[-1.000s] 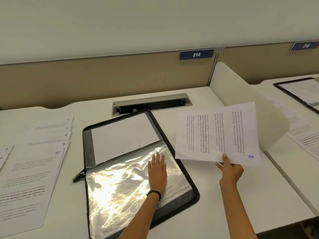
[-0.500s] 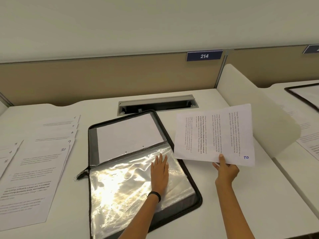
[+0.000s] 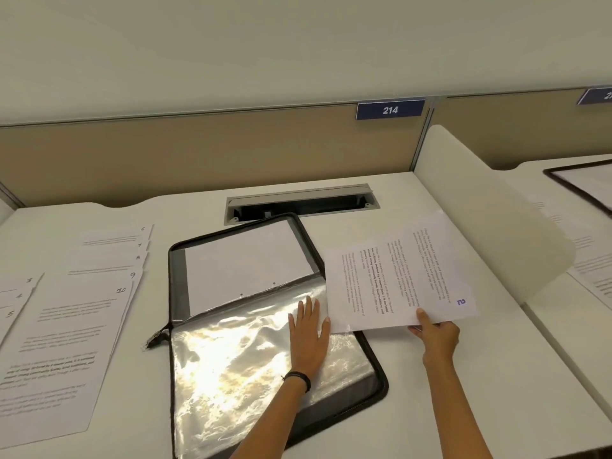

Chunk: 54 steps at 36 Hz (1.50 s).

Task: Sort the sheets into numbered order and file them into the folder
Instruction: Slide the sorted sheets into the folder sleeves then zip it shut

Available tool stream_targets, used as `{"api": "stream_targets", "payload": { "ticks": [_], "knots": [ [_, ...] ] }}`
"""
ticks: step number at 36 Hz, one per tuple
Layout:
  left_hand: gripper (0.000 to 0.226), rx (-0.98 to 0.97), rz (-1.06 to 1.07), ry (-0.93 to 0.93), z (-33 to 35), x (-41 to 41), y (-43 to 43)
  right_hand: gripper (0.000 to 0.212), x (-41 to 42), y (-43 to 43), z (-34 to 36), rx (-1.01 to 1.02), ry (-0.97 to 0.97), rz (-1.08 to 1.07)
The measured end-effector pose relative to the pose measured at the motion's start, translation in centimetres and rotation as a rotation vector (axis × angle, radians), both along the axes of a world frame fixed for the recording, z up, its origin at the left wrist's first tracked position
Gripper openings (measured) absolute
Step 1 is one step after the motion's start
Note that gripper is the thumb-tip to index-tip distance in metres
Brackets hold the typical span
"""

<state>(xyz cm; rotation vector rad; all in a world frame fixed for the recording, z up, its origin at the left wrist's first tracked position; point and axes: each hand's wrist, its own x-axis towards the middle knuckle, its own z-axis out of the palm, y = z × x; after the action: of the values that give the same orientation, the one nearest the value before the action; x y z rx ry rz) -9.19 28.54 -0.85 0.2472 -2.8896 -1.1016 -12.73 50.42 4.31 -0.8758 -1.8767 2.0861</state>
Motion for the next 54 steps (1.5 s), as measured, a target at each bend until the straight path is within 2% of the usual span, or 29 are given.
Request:
{"api": "stream_targets", "payload": {
  "ticks": [9,14,22,28,33,35,39,43,48,52,54],
  "knots": [
    [0.097,-0.17,-0.108,0.0,0.6,0.2,0.2,0.046,0.2,3.2,-0.9,0.008,-0.048,0.072],
    [0.082,-0.167,-0.129,-0.001,1.4,0.2,0.4,0.043,0.2,4.5,-0.8,-0.001,-0.101,0.108],
    [0.085,-0.153,-0.166,0.012,1.1,-0.5,0.4,0.045,0.7,5.3,0.2,-0.046,-0.119,0.197],
    [0.073,-0.161,-0.213,0.002,0.9,-1.0,0.2,0.045,1.3,5.2,-0.2,-0.024,-0.173,0.273],
    [0.069,-0.201,-0.271,0.014,1.0,-1.5,0.0,0.042,1.3,5.5,-1.1,0.034,-0.213,0.234],
    [0.07,-0.237,-0.3,0.018,0.6,-1.7,0.0,0.038,1.2,5.6,-1.6,0.057,-0.22,0.208],
    [0.088,-0.252,-0.331,0.053,-0.4,-1.8,-0.2,0.039,0.9,5.4,-2.3,0.08,-0.219,0.208],
    [0.086,-0.232,-0.325,0.079,-0.7,-1.8,-0.2,0.049,0.6,4.9,-2.6,0.097,-0.196,0.158],
    [0.081,-0.218,-0.329,0.097,-0.6,-1.6,0.2,0.084,0.3,4.2,-1.6,0.343,-0.141,-0.106],
    [0.076,-0.225,-0.325,0.115,-0.8,-1.3,0.5,0.084,0.1,3.3,-1.3,0.647,-0.142,-0.154],
    [0.074,-0.206,-0.268,0.084,-1.7,-2.4,-1.3,0.081,-2.2,0.8,-2.8,0.813,-0.136,-0.064]
  ]
}}
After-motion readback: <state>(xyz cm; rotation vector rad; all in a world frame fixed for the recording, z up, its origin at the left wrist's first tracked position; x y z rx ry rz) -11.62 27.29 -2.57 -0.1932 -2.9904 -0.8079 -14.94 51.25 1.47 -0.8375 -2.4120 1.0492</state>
